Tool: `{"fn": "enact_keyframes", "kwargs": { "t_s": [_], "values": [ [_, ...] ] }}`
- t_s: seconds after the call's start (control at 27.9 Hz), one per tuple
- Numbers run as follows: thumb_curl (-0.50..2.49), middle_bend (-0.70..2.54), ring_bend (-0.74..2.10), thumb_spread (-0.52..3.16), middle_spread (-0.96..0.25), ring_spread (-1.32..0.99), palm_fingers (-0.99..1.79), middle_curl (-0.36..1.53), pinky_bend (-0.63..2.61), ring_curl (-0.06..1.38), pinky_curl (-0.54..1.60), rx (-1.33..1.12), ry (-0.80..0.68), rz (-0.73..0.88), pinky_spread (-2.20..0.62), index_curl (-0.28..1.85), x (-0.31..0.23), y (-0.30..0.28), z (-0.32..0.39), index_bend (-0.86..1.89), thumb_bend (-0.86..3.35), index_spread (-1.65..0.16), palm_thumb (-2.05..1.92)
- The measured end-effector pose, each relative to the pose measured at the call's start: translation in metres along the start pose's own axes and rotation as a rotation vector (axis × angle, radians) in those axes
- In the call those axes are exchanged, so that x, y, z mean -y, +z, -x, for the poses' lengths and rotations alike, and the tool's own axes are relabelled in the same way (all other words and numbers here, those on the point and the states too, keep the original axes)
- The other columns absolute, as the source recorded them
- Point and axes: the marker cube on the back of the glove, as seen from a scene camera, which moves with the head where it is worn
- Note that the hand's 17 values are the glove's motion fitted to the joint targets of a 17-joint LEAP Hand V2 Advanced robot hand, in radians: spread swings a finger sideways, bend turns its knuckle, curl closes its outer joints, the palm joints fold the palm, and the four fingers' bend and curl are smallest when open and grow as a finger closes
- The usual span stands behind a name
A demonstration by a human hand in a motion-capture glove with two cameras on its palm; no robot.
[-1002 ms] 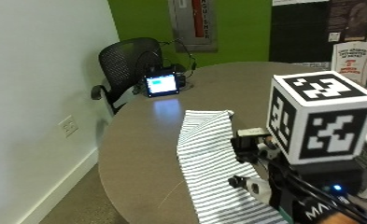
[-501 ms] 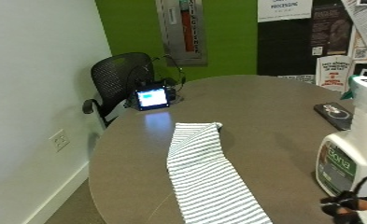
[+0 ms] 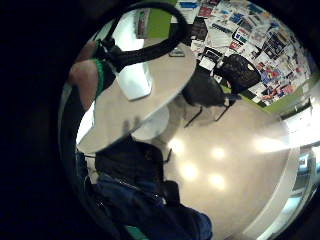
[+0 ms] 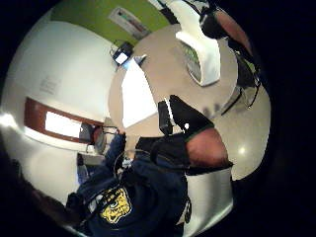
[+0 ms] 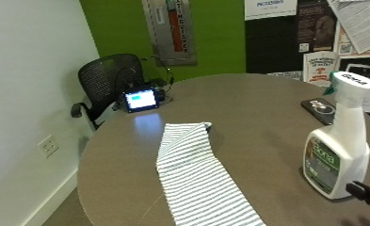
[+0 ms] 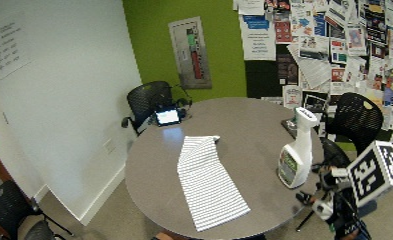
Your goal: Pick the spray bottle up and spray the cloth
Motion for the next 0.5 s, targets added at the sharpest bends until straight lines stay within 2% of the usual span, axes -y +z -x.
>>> {"fn": "enact_keyframes", "kwargs": {
  "t_s": [0.11,0.25,0.36,0.5],
  "values": [
    [0.38,0.24,0.39,1.17,-0.06,-0.11,0.71,0.36,0.41,0.37,0.34,0.017,0.021,-0.06,0.03,0.23,0.025,-0.002,-0.003,-0.09,-0.01,-0.37,0.66],
    [0.39,0.31,0.47,1.17,-0.06,-0.12,0.64,0.39,0.43,0.39,0.35,0.11,0.085,-0.129,0.06,0.16,0.052,0.002,-0.011,-0.07,-0.01,-0.38,0.69],
    [0.39,0.39,0.46,1.16,-0.08,-0.12,0.63,0.41,0.38,0.39,0.34,0.272,0.13,-0.147,0.12,0.15,0.074,0.008,-0.02,0.01,-0.01,-0.36,0.71],
    [0.4,0.39,0.51,1.14,-0.07,-0.11,0.46,0.42,0.48,0.41,0.37,0.517,0.132,-0.104,0.16,0.08,0.11,0.023,-0.028,-0.09,-0.01,-0.37,0.72]
  ]
}}
